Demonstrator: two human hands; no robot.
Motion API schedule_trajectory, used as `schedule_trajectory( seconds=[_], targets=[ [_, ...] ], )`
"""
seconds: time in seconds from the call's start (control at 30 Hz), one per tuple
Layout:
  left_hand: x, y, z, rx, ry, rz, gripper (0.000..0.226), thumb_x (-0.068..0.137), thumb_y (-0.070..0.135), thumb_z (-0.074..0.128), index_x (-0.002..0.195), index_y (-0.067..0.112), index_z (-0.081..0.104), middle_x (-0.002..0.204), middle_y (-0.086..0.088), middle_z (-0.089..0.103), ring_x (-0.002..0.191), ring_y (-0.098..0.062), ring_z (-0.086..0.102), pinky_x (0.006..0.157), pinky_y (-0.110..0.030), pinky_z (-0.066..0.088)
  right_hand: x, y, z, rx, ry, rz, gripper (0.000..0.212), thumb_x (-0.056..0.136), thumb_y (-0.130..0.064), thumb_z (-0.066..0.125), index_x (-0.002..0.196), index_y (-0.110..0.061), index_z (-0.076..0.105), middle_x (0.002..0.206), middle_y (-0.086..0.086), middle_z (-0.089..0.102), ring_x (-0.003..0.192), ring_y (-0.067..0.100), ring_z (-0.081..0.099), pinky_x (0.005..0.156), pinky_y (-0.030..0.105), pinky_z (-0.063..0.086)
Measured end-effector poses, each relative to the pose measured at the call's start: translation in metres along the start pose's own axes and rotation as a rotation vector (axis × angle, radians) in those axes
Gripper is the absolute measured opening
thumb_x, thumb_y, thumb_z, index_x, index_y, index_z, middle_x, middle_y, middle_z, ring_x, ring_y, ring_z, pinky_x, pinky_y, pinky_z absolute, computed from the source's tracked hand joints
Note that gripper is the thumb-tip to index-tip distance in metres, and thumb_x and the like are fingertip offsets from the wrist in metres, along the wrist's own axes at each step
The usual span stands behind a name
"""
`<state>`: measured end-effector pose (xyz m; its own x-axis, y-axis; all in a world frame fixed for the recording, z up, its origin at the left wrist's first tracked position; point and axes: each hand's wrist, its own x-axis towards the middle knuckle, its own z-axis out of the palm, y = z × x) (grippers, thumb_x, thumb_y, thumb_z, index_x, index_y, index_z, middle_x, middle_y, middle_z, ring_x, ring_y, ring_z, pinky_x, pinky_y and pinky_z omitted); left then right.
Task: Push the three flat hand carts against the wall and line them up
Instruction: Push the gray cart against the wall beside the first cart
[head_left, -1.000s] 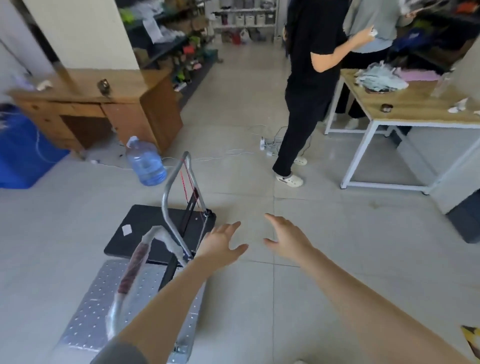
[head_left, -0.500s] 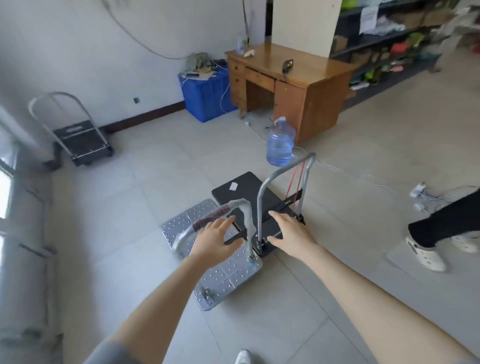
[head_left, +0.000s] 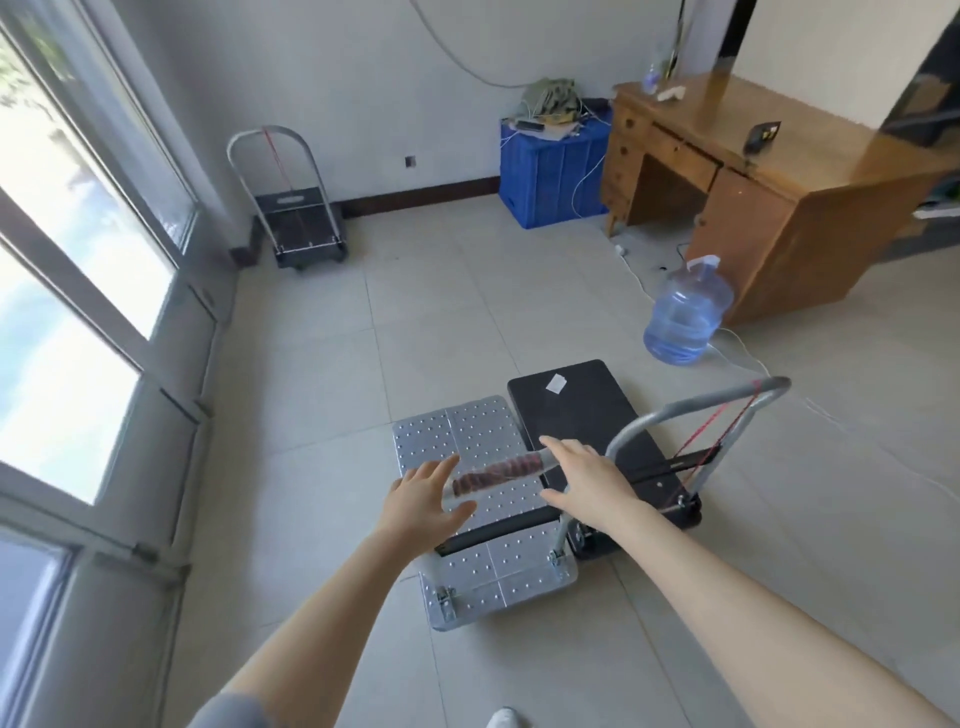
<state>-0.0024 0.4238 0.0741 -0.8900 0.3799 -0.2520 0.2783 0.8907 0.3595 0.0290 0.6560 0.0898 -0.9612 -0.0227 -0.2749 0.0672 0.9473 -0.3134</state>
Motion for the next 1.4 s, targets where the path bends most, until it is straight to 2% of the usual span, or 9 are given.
schedule_trajectory(
  seconds=[0.23, 0.43, 0.57, 0.67, 0.77, 0.8, 0.93, 1.07, 1.4],
  targets=[
    [0.043, 0.004, 0.021, 0.009, -0.064, -0.143, 0.074, 0.087, 0.056, 0.051, 0.149, 0.029, 0.019, 0.145, 0.000, 0.040, 0.132, -0.022, 0.037, 0.111, -0.038, 0.026, 0.062, 0.022, 0.016, -0.116, -0.161, -0.067, 0.077, 0.085, -0.040, 0.063, 0.147, -0.025, 0.020, 0.145, 0.005, 0.040, 0.131, 0.028, 0.041, 0.107, 0.048, 0.035],
    [0.080, 0.014, 0.048, -0.021, -0.069, -0.261, 0.076, 0.085, 0.059, 0.052, 0.147, 0.031, 0.020, 0.144, 0.000, 0.041, 0.133, -0.024, 0.036, 0.114, -0.040, 0.022, 0.114, 0.044, 0.028, -0.158, -0.316, -0.169, 0.078, 0.087, -0.036, 0.064, 0.149, -0.022, 0.018, 0.148, 0.008, 0.035, 0.135, 0.028, 0.035, 0.111, 0.044, 0.030],
    [0.104, 0.012, 0.059, 0.008, -0.118, -0.328, 0.077, 0.082, 0.061, 0.054, 0.146, 0.032, 0.022, 0.144, 0.001, 0.041, 0.134, -0.024, 0.034, 0.116, -0.047, 0.018, 0.142, 0.048, 0.031, -0.178, -0.390, -0.252, 0.078, 0.089, -0.033, 0.063, 0.150, -0.021, 0.017, 0.149, 0.008, 0.034, 0.136, 0.029, 0.033, 0.111, 0.044, 0.029],
    [0.113, 0.009, 0.071, 0.004, -0.195, -0.387, 0.074, 0.082, 0.063, 0.053, 0.144, 0.033, 0.026, 0.141, 0.001, 0.044, 0.134, -0.026, 0.034, 0.116, -0.054, 0.013, 0.156, 0.048, 0.043, -0.178, -0.450, -0.277, 0.070, 0.090, -0.035, 0.061, 0.147, -0.020, 0.024, 0.144, 0.008, 0.041, 0.132, 0.029, 0.038, 0.108, 0.045, 0.031],
    [0.113, 0.002, 0.086, 0.008, -0.245, -0.417, 0.056, 0.086, 0.058, 0.051, 0.135, 0.033, 0.039, 0.131, 0.001, 0.050, 0.125, -0.028, 0.041, 0.110, -0.053, 0.022, 0.164, 0.049, 0.061, -0.150, -0.508, -0.279, 0.043, 0.090, -0.033, 0.058, 0.128, -0.017, 0.046, 0.124, 0.010, 0.057, 0.118, 0.030, 0.053, 0.099, 0.042, 0.039],
    [0.114, -0.001, 0.089, 0.014, -0.241, -0.419, 0.051, 0.088, 0.056, 0.049, 0.131, 0.032, 0.041, 0.127, 0.000, 0.051, 0.122, -0.029, 0.043, 0.107, -0.052, 0.026, 0.166, 0.050, 0.065, -0.154, -0.522, -0.280, 0.036, 0.091, -0.032, 0.056, 0.122, -0.016, 0.047, 0.120, 0.010, 0.059, 0.114, 0.030, 0.055, 0.096, 0.042, 0.040],
    [0.128, -0.012, 0.093, 0.028, -0.192, -0.413, 0.042, 0.091, 0.053, 0.046, 0.126, 0.028, 0.043, 0.122, 0.000, 0.050, 0.117, -0.029, 0.045, 0.104, -0.050, 0.028, 0.182, 0.048, 0.068, -0.227, -0.493, -0.311, 0.036, 0.095, -0.036, 0.051, 0.125, -0.019, 0.041, 0.118, 0.011, 0.055, 0.111, 0.031, 0.055, 0.094, 0.046, 0.040],
    [0.148, -0.023, 0.088, 0.043, -0.218, -0.359, 0.043, 0.092, 0.054, 0.044, 0.124, 0.027, 0.043, 0.121, -0.001, 0.049, 0.114, -0.029, 0.045, 0.101, -0.048, 0.031, 0.204, 0.047, 0.066, -0.261, -0.501, -0.308, 0.035, 0.095, -0.039, 0.050, 0.122, -0.019, 0.040, 0.116, 0.011, 0.054, 0.109, 0.032, 0.054, 0.092, 0.046, 0.040],
    [0.209, -0.080, 0.052, 0.049, -0.201, -0.310, 0.040, 0.092, 0.052, 0.046, 0.122, 0.026, 0.044, 0.119, 0.000, 0.050, 0.113, -0.028, 0.046, 0.099, -0.045, 0.032, 0.271, 0.008, 0.057, -0.220, -0.449, -0.254, 0.037, 0.095, -0.040, 0.050, 0.124, -0.019, 0.040, 0.117, 0.010, 0.055, 0.108, 0.030, 0.055, 0.093, 0.046, 0.040]
  ],
)
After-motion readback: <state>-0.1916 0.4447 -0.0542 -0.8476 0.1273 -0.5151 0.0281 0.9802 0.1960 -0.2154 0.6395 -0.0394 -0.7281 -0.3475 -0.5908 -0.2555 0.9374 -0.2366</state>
